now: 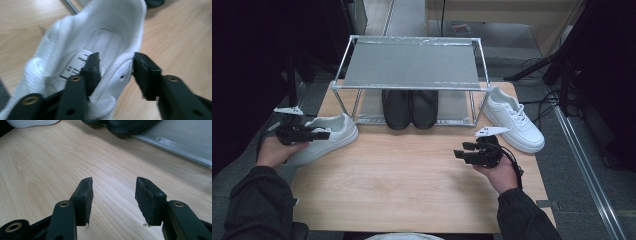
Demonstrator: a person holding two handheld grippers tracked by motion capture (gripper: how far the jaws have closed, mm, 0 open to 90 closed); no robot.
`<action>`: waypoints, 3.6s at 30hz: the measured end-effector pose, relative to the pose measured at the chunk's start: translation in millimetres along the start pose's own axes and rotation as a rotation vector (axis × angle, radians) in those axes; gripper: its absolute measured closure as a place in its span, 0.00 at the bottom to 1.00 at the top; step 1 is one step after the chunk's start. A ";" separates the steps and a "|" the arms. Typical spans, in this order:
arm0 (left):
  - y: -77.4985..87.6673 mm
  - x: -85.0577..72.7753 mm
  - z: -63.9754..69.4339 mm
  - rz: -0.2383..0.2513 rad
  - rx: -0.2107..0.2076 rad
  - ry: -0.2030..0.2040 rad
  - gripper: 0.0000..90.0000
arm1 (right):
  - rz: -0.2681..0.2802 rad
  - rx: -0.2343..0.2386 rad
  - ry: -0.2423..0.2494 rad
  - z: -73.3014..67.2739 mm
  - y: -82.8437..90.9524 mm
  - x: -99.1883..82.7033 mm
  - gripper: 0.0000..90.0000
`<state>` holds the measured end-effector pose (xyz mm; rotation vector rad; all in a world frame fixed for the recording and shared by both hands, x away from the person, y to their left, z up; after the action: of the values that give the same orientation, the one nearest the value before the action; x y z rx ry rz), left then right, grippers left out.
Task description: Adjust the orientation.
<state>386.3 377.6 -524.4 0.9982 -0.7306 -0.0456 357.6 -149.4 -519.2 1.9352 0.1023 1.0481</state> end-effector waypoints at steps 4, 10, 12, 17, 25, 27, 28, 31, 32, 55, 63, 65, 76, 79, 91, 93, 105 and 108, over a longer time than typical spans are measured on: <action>0.7 0.5 0.8 -0.007 -0.042 0.026 0.78 | -0.012 0.004 0.003 -1.7 -3.2 -0.1 0.56; 0.9 2.5 4.8 -0.021 -0.114 0.059 0.88 | -0.007 0.011 0.009 -4.4 -3.3 1.2 0.56; 1.9 3.8 8.2 -0.022 -0.101 0.049 0.89 | -0.005 0.012 0.005 -4.1 -2.7 1.3 0.56; 10.2 7.3 12.8 0.007 -0.104 0.073 0.90 | 0.009 0.014 0.000 -4.2 -0.8 2.6 0.56; 24.4 12.0 28.6 0.042 -0.099 0.059 0.89 | 0.021 0.027 0.008 -8.4 -1.2 6.7 0.56; 28.5 11.2 33.9 0.045 -0.100 0.053 0.89 | 0.024 0.033 0.013 -8.9 -3.0 9.2 0.56; 30.0 10.7 35.7 0.046 -0.097 0.050 0.89 | 0.024 0.033 0.013 -8.9 -3.0 9.2 0.56; 35.8 8.4 43.4 0.053 -0.090 0.049 0.89 | 0.025 0.052 0.021 -10.8 -7.5 14.8 0.56; 37.4 7.8 46.0 0.055 -0.089 0.053 0.89 | 0.025 0.052 0.021 -10.8 -7.5 14.8 0.56; 18.6 25.5 123.9 0.036 -0.133 -0.042 0.89 | 0.052 0.089 0.031 -16.0 -16.1 37.4 0.56; 0.0 36.6 145.3 0.000 -0.156 -0.084 0.89 | 0.069 0.080 0.025 -13.7 -12.4 34.9 0.57; -4.8 39.7 152.3 -0.014 -0.171 -0.103 0.89 | 0.070 0.075 0.027 -13.6 -11.4 33.8 0.57; -43.4 59.0 190.4 -0.062 -0.219 -0.211 0.89 | 0.095 0.042 0.024 -12.7 -3.8 26.9 0.57; -56.8 63.1 201.1 -0.088 -0.223 -0.241 0.89 | 0.100 0.036 0.020 -12.8 -1.5 25.4 0.57; -98.3 80.0 235.1 -0.138 -0.269 -0.320 0.89 | 0.117 0.019 0.004 -15.8 8.0 15.9 0.56; -103.9 83.4 240.6 -0.137 -0.285 -0.331 0.89 | 0.117 0.015 0.002 -15.4 9.0 14.5 0.56; -143.3 85.7 267.6 -0.215 -0.274 -0.406 0.88 | 0.121 0.009 -0.007 -17.9 17.0 6.2 0.60; -148.9 83.1 268.9 -0.221 -0.280 -0.407 0.88 | 0.128 0.014 -0.004 -20.2 17.6 6.5 0.61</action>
<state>336.9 63.5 -507.2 0.8028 -0.9509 -0.5428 342.0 -143.2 -497.3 1.9775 -0.0169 1.1304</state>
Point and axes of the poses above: each handheld gripper's, and its own axes: y roughly backward along the jaws, x roughly out of its top, z roughly to its right, the point moved 6 cm from there along -y, roughly forward along the jaws, and after that the axes turned 9 degrees about -z, right-handed, at the moved point
